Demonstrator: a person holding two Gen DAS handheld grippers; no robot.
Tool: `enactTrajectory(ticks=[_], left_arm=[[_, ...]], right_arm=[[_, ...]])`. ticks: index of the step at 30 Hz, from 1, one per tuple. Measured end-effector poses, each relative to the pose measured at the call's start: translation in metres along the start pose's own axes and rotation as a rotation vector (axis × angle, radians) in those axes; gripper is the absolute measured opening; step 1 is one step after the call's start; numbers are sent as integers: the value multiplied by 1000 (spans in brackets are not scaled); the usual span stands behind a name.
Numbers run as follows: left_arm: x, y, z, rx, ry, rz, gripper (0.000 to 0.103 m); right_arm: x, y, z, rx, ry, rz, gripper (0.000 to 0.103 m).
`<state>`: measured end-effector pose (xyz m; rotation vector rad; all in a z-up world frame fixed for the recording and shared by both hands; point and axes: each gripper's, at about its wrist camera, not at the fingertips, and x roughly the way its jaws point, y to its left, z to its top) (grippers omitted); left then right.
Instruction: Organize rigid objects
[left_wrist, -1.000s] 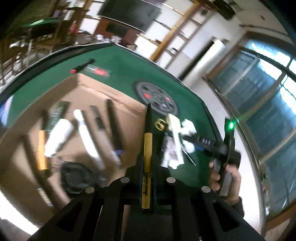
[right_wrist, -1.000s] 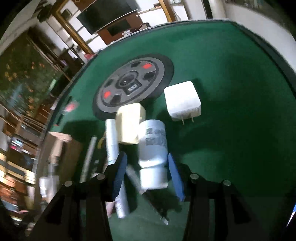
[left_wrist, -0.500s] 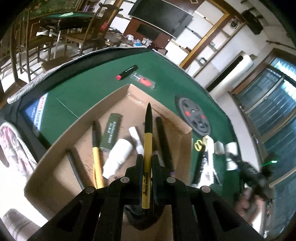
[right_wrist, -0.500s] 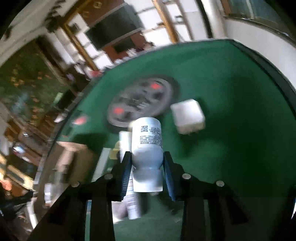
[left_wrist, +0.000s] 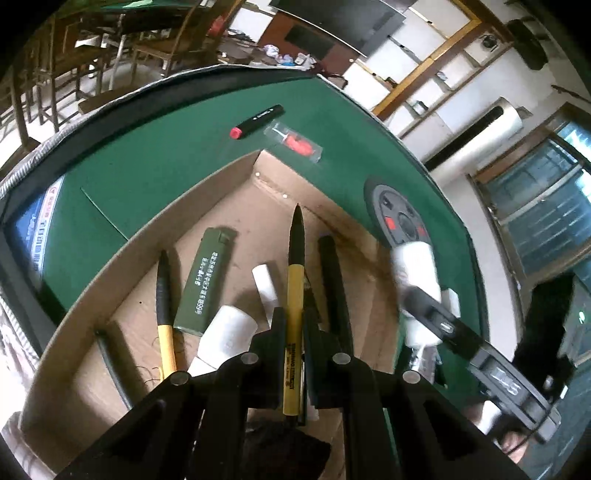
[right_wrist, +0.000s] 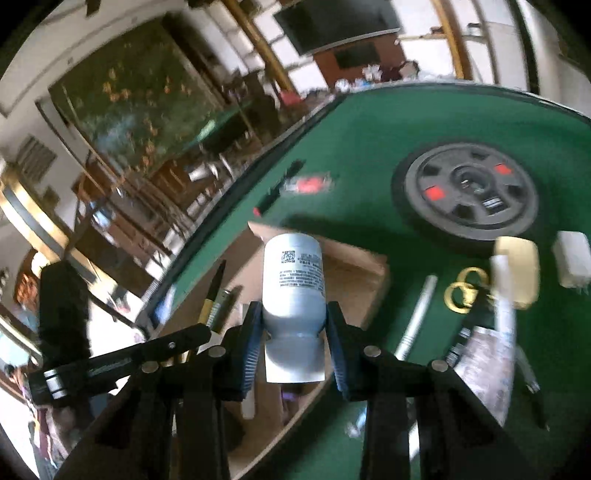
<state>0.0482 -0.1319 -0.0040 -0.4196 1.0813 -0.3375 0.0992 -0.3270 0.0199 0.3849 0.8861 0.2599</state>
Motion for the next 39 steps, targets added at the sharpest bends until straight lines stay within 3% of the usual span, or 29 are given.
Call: enactTrajectory(ticks=[6, 14, 18, 20, 21, 23, 25, 27, 30, 35, 37, 39], left_arm=[[14, 11, -1, -52, 12, 47, 8], [23, 2, 0, -31, 19, 133, 8], [29, -3, -1, -2, 39, 162, 9], [30, -4, -2, 13, 47, 153, 15], [30, -5, -3, 23, 50, 131, 26], [24, -9, -6, 52, 26, 114, 38], [14, -13, -8, 72, -13, 89, 63], [4, -18, -12, 89, -52, 88, 72], [-14, -28, -22, 124, -130, 100, 72], [-39, -46, -41, 150, -133, -91, 76], [-50, -56, -49, 172, -158, -124, 82], [-55, -70, -60, 215, -171, -160, 83]], right_arm=[[35, -8, -5, 29, 56, -36, 33], [40, 14, -19, -94, -1, -154, 34], [44, 11, -14, -99, -5, -145, 39], [43, 11, -14, -94, -3, -106, 47], [41, 10, -14, -85, -6, -88, 49], [36, 8, -13, -68, -13, -76, 50], [30, 2, -11, -43, -26, -36, 53], [24, -8, -9, -1, -33, 29, 57], [7, -20, -6, 49, -73, 111, 58], [-43, -8, -14, -48, -178, 106, 59], [-76, -12, -32, -81, -214, 158, 65], [-112, -27, -59, -113, -263, 152, 68]])
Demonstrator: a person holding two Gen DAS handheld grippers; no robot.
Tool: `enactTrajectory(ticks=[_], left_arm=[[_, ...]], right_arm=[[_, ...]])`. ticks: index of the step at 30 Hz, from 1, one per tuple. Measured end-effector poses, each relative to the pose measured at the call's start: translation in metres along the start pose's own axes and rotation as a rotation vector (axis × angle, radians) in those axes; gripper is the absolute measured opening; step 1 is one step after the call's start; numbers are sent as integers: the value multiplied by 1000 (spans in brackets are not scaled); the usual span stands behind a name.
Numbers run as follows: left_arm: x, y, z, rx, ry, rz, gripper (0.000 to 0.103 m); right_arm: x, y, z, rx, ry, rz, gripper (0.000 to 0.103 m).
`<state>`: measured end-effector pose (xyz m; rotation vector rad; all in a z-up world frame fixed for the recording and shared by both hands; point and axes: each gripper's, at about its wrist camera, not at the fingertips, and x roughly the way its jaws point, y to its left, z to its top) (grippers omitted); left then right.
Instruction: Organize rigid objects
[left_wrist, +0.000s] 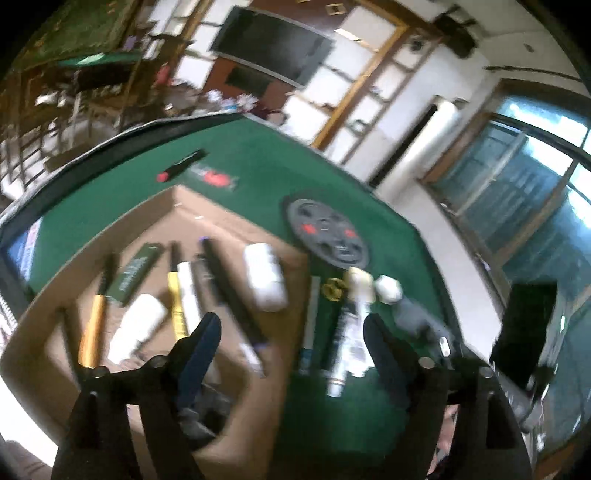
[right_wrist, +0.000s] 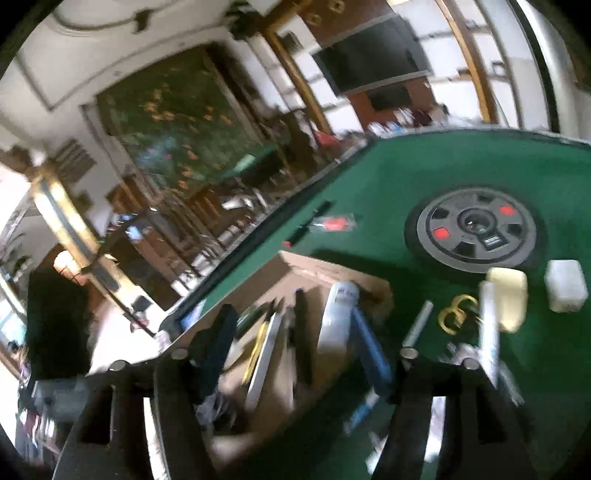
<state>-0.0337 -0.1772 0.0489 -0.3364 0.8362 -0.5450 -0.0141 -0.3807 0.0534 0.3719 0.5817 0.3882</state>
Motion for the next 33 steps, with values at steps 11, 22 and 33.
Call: enactTrajectory(ticks=[11, 22, 33], left_arm=[[14, -61, -25, 105, 48, -83, 84], [22, -64, -29, 88, 75, -71, 84], [24, -54, -31, 64, 95, -62, 84]], right_arm=[[-212, -107, -90, -8, -133, -513, 71], [-212, -140, -107, -21, -50, -596, 71], [-205, -150, -89, 6, -35, -569, 71]])
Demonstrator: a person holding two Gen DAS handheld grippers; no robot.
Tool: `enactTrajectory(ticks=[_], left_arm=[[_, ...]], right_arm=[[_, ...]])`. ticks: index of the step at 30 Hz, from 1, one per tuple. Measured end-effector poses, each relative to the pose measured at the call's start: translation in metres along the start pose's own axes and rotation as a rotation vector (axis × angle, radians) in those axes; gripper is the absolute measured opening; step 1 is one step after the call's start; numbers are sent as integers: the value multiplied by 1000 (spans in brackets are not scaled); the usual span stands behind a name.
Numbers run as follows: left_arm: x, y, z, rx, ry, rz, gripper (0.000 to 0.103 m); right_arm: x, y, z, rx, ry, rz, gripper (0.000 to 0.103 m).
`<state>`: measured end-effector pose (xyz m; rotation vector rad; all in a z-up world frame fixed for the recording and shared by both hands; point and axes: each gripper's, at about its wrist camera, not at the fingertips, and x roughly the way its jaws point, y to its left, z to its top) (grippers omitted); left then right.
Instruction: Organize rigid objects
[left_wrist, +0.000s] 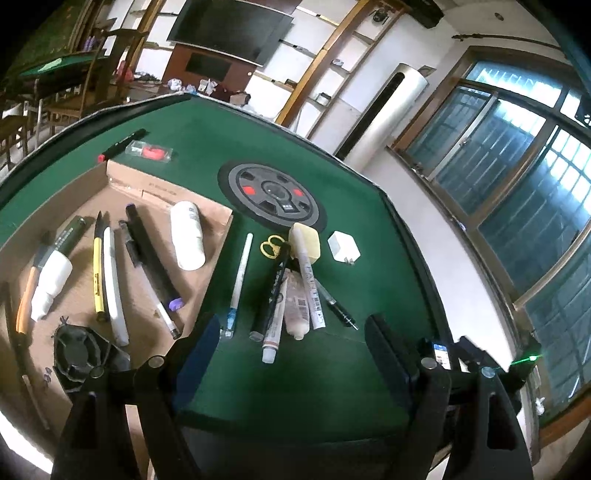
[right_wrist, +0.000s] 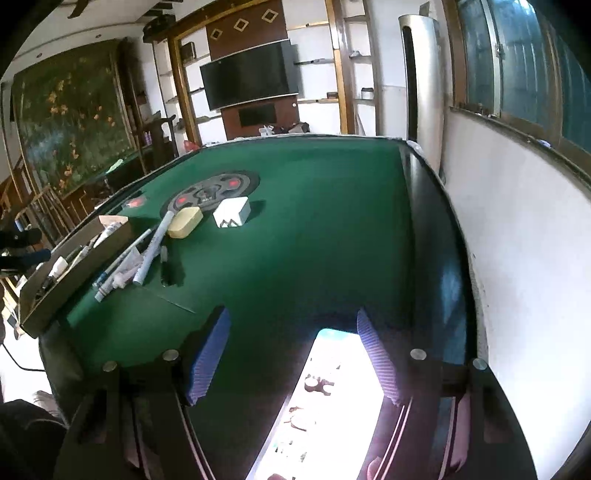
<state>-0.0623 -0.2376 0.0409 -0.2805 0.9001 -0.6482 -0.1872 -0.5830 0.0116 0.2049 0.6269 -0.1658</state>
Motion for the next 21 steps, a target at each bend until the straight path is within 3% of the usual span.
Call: enactTrajectory(ticks=[4, 15, 21], left_arm=[[2, -1, -2, 4, 8, -6, 84], [4, -1, -2, 4, 16, -5, 84], [6, -1, -3, 8, 20, -6, 84]], right_arm=[[-19, -12, 18, 63, -60, 29, 71], [3, -49, 26, 166, 11, -17, 71], [15, -51, 19, 148, 57, -57, 71]])
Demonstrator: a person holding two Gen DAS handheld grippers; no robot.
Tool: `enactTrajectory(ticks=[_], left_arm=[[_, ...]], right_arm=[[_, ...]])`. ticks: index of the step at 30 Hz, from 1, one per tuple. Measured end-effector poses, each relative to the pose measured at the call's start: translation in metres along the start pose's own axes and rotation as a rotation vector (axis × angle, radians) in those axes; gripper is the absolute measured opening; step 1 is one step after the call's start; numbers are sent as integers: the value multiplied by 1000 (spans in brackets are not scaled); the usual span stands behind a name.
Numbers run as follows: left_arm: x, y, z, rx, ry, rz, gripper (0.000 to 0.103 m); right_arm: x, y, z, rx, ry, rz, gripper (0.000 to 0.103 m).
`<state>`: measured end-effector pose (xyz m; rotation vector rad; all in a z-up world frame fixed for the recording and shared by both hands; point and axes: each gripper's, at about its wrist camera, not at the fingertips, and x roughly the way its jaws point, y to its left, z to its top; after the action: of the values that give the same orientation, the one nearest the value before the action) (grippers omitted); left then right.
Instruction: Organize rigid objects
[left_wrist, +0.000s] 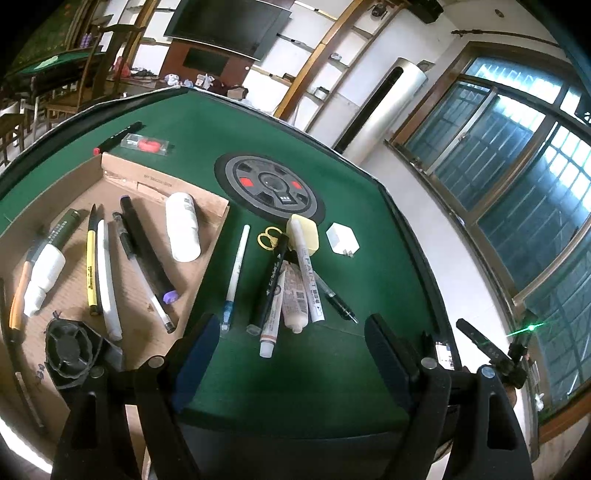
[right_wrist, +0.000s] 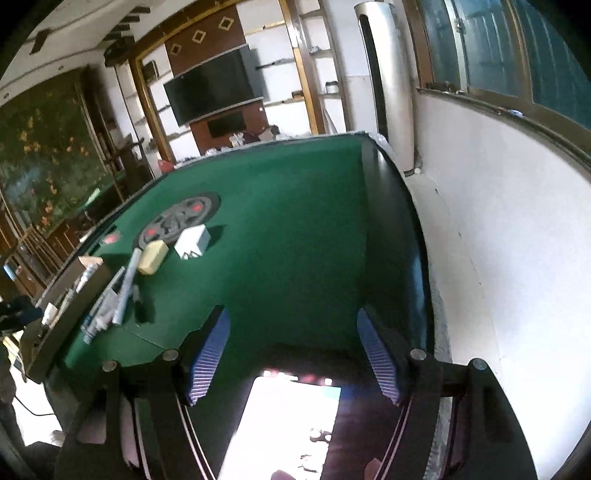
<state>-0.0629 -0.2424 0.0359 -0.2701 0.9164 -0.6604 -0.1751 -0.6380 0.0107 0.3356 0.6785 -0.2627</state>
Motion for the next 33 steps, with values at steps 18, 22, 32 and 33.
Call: enactTrajectory(ticks=[18, 22, 32, 33], left_arm=[[5, -2, 0, 3, 20, 3, 84], [8, -6, -2, 25, 32, 0, 84], [5, 0, -1, 6, 26, 6, 84], [5, 0, -1, 8, 28, 5, 84]], right_arm=[[9, 11, 16, -36, -27, -4, 71], [12, 10, 10, -30, -4, -9, 71], [18, 20, 25, -39, -13, 3, 71], [18, 23, 27, -43, -13, 6, 71]])
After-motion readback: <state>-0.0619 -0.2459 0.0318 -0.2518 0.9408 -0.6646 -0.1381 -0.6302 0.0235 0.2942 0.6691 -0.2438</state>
